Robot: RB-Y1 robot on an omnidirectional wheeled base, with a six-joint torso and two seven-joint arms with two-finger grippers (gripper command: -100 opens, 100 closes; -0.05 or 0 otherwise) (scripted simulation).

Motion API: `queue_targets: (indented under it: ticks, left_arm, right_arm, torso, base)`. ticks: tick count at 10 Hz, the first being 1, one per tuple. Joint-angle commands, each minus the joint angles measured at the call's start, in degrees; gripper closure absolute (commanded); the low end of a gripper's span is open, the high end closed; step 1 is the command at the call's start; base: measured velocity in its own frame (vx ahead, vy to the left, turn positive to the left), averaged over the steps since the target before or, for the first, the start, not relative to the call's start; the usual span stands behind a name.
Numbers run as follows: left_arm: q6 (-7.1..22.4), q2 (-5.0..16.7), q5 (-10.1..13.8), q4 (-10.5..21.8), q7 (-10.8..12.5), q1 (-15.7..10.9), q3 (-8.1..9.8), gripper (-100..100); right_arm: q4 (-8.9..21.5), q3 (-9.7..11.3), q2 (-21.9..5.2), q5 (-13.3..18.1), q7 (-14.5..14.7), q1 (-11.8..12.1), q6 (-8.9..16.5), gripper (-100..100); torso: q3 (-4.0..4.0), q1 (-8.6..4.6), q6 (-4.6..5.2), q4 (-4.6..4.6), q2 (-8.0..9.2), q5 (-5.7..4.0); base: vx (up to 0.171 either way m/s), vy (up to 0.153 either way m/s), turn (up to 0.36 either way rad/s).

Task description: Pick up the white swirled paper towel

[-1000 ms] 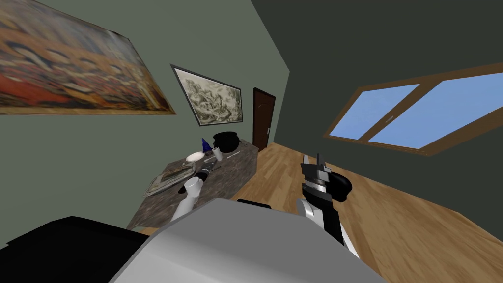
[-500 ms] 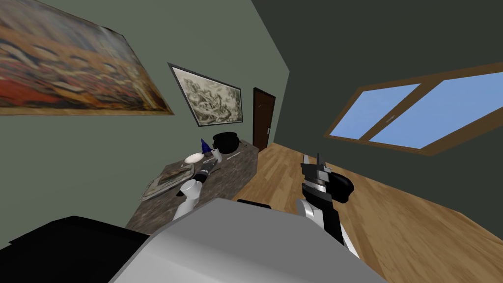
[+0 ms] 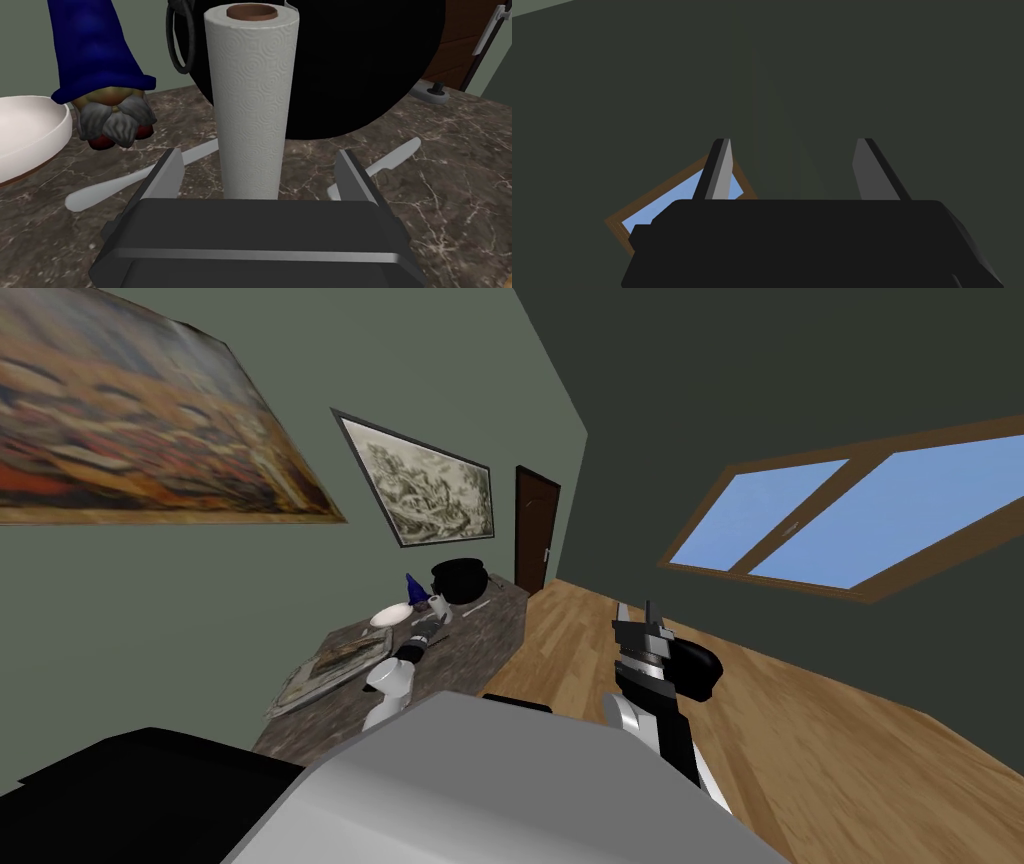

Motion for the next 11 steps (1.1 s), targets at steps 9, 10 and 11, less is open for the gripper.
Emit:
queue_targets:
  ticks: [9, 10, 11]
  left_arm:
    - [-6.67, -2.74, -8.79, 7.48, 6.39, -8.21, -3.58, -100]
    - [-8.21, -2.74, -10.56, 8.97, 6.91, -8.75, -3.58, -100]
    - [-10.02, -2.80, -12.74, 10.49, 9.76, -10.89, -5.79, -100]
  right_arm:
    - [0.00, 0.00, 0.00, 0.00, 0.00, -0.02, 0.00, 0]
    - [0.00, 0.00, 0.00, 0.00, 0.00, -0.02, 0.00, 0]
    - [0.00, 0.00, 0.00, 0.00, 0.00, -0.01, 0.00, 0]
  torso:
    - [0.29, 0.07, 0.00, 0.11, 0.51, 0.01]
    - [0.32, 0.10, 0.00, 0.12, 0.57, 0.02]
    - [0.27, -0.03, -0.02, 0.10, 0.47, 0.00]
  base:
    - [-0.023, 0.074, -0.023]
    - [-0.058, 0.050, -0.011]
    - [-0.086, 0.120, -0.009]
